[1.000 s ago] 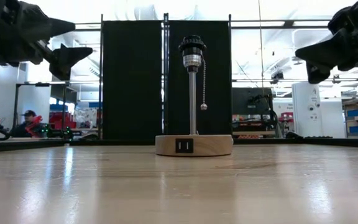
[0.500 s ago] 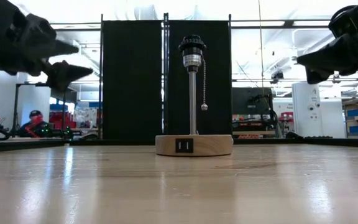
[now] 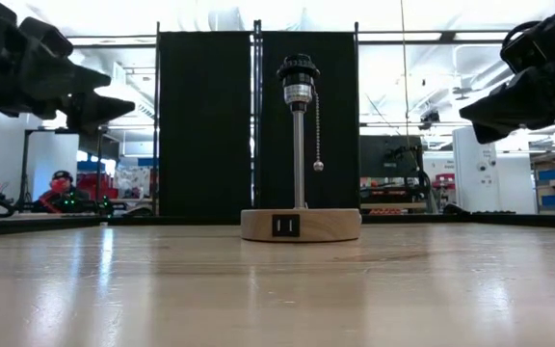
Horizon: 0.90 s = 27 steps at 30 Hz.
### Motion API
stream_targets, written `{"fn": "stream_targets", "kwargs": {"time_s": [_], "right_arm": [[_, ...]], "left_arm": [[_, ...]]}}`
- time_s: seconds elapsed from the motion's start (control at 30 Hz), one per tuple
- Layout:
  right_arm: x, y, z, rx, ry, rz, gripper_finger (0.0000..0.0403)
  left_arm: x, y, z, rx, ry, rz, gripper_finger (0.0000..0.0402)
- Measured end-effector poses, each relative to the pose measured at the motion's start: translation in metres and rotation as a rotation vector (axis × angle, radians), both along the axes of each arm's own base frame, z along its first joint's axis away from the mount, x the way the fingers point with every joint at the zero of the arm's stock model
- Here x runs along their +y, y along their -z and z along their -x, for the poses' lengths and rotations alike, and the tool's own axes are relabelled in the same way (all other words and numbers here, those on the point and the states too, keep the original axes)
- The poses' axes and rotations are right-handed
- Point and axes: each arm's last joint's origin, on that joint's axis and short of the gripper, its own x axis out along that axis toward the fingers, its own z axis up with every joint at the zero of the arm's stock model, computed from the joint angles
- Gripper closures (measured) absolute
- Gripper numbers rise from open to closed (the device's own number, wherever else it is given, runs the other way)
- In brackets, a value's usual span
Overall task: Screw lightbulb
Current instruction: Return to Home Position
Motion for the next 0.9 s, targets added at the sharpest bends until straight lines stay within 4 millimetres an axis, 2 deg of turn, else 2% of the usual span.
{"fn": "stream_targets", "kwargs": {"time_s": [0.17, 0.43, 0.7, 0.9], "right_arm": [[0.0, 0.002, -0.001, 0.019, 0.0, 0.001, 0.0402], [0.0, 0.002, -0.001, 0.023, 0.0, 0.002, 0.0402], [0.0, 0.002, -0.001, 0.024, 0.0, 0.001, 0.0401], [0.0, 0.002, -0.001, 0.027, 0.0, 0.001, 0.0399]], "left_arm": [[0.006, -0.005, 0.003, -0.055, -0.073, -0.013, 0.0086], [0.015, -0.004, 0.007, -0.059, -0.01, -0.017, 0.0086], [0.021, -0.003, 0.006, -0.036, -0.203, -0.034, 0.0086], [0.018, 0.0, 0.004, -0.011, -0.151, 0.003, 0.0086]]}}
